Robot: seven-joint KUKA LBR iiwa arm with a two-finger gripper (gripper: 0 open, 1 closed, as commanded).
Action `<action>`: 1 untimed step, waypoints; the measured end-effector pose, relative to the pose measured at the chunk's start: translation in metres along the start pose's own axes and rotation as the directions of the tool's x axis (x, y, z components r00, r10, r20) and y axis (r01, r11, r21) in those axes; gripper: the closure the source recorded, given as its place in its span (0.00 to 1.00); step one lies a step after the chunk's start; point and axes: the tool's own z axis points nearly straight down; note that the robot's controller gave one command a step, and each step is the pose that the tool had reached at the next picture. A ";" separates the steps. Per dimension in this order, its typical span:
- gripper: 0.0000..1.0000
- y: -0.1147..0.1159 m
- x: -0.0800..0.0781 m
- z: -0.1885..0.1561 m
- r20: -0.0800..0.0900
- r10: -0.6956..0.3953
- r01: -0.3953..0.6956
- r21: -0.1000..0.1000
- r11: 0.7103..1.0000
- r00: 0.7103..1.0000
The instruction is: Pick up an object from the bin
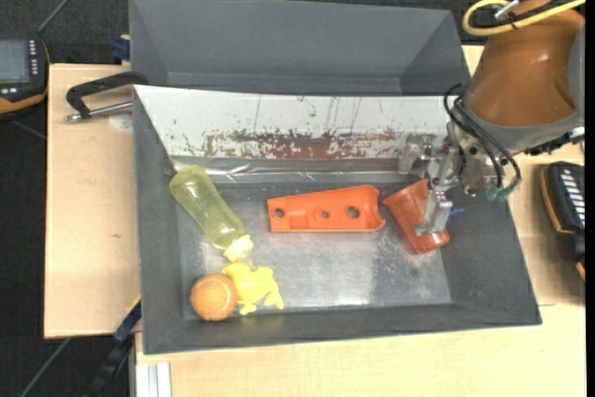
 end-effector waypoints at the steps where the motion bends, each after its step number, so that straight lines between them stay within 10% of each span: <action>1: 0.00 0.000 -0.002 -0.005 0.009 -0.001 0.001 0.001 1.000 1.000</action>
Offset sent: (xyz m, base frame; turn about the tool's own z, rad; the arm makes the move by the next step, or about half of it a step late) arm 0.0136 0.0187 -0.1277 -0.1320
